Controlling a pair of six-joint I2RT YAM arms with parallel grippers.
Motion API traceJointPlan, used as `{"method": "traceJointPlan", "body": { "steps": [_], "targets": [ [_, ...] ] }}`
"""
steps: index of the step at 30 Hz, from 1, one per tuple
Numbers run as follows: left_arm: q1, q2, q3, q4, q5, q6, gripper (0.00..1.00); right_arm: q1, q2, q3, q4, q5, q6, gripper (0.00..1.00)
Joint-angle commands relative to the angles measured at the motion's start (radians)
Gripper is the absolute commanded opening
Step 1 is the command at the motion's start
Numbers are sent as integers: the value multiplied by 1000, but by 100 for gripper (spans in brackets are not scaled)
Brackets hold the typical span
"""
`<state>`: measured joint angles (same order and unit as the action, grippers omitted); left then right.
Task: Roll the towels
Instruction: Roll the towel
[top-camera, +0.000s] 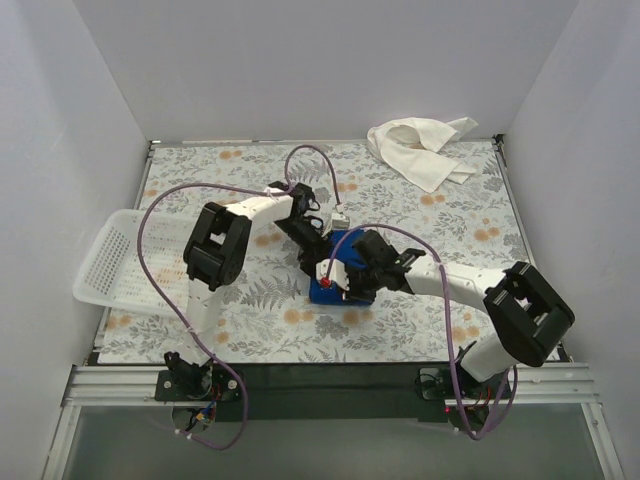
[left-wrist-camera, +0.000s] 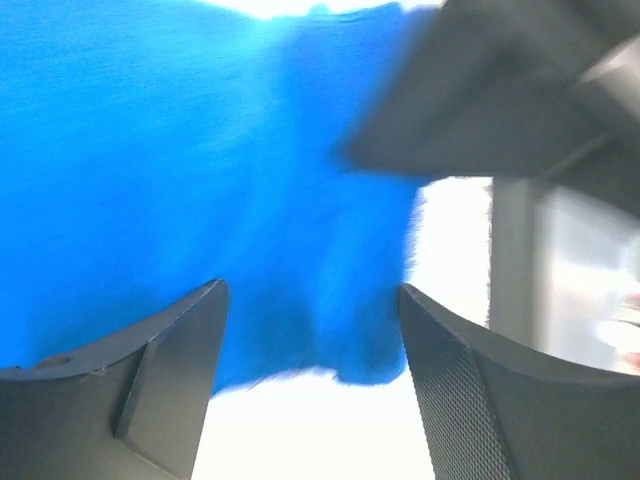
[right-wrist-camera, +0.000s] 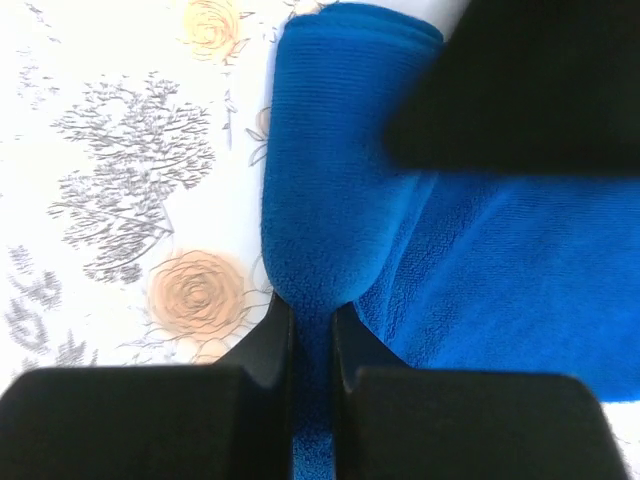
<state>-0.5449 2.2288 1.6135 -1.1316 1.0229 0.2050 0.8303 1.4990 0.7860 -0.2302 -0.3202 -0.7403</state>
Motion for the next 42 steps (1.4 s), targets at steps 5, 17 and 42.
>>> {"method": "traceJointPlan", "body": {
  "steps": [5,17,42],
  "targets": [
    [224,-148,155,176,-230,-64,65,-117,127,110,-337,-316,74,1],
    [273,-808,-378,756,-362,-147,94,-247,512,423,-584,-572,136,1],
    [-385,-848,-985,1099,-684,290,70,-332,788,536,-676,-652,21,1]
  ]
}}
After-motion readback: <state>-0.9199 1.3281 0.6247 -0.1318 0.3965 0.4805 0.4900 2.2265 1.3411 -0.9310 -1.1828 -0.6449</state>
